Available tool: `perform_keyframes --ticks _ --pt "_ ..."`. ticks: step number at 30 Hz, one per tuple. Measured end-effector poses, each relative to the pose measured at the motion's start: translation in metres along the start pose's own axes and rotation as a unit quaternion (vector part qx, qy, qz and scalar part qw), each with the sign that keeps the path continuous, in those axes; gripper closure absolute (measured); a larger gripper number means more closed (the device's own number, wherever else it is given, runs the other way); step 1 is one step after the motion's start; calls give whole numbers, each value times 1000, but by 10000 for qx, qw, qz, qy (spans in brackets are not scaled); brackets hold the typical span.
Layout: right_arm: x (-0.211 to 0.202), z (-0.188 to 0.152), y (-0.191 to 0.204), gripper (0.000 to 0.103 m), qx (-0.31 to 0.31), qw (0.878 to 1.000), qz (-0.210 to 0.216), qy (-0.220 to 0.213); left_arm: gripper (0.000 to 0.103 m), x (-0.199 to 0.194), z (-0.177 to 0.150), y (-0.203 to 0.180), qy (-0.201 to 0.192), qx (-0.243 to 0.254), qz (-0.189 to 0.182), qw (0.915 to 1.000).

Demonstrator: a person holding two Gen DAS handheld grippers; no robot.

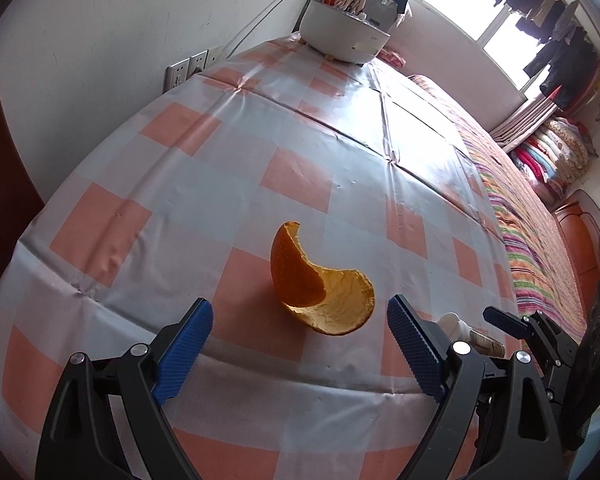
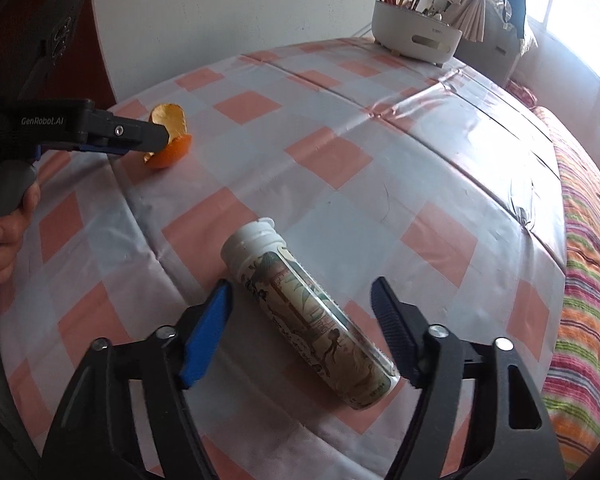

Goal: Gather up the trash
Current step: 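Grasp the paper tube container with the right gripper while the left grasps the orange peel, then carry both items over the cream bin and open the right gripper to drop the tube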

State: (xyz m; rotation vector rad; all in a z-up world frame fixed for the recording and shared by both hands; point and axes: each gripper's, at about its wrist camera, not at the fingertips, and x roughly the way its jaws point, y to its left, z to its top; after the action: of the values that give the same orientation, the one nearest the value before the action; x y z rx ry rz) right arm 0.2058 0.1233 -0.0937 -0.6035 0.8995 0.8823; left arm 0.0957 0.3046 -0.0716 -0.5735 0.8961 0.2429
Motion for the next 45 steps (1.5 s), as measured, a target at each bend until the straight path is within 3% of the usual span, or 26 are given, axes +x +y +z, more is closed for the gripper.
perform_keyframes --ticks 4,6,9,15,17,19,21,25,34,45 --pt "3 -2 0 52 43 9999 -5 117 17 3 4 -1 -39 27 59 10000" --pt "0 -2 3 67 25 9999 -3 116 17 5 6 -2 -47 26 59 10000" --pt "-6 -4 8 72 7 10000 -34 93 17 6 8 -2 -60 -3 2 10000" --pt "-13 -14 19 74 72 10000 21 -2 21 5 8 -3 -164 -131 -172 9996" --pt "-16 -17 21 74 129 9999 87 -24 41 5 8 -4 -181 -84 -152 9997" --pt "-19 -21 24 74 170 9997 137 -74 53 9 6 -5 -71 -74 -261 9996" --pt "-24 -23 24 74 239 9995 138 -122 55 9 5 -5 -89 -72 -256 9996" --pt "-38 -25 21 75 394 9987 173 -287 70 3 4 -7 -216 -33 -269 9994" --pt "-71 -28 18 75 741 9942 204 -754 76 -4 -2 -11 -351 35 -417 9985" --pt "-104 -51 17 75 1000 9888 161 -1096 76 -22 -24 -48 -479 606 -577 9953"
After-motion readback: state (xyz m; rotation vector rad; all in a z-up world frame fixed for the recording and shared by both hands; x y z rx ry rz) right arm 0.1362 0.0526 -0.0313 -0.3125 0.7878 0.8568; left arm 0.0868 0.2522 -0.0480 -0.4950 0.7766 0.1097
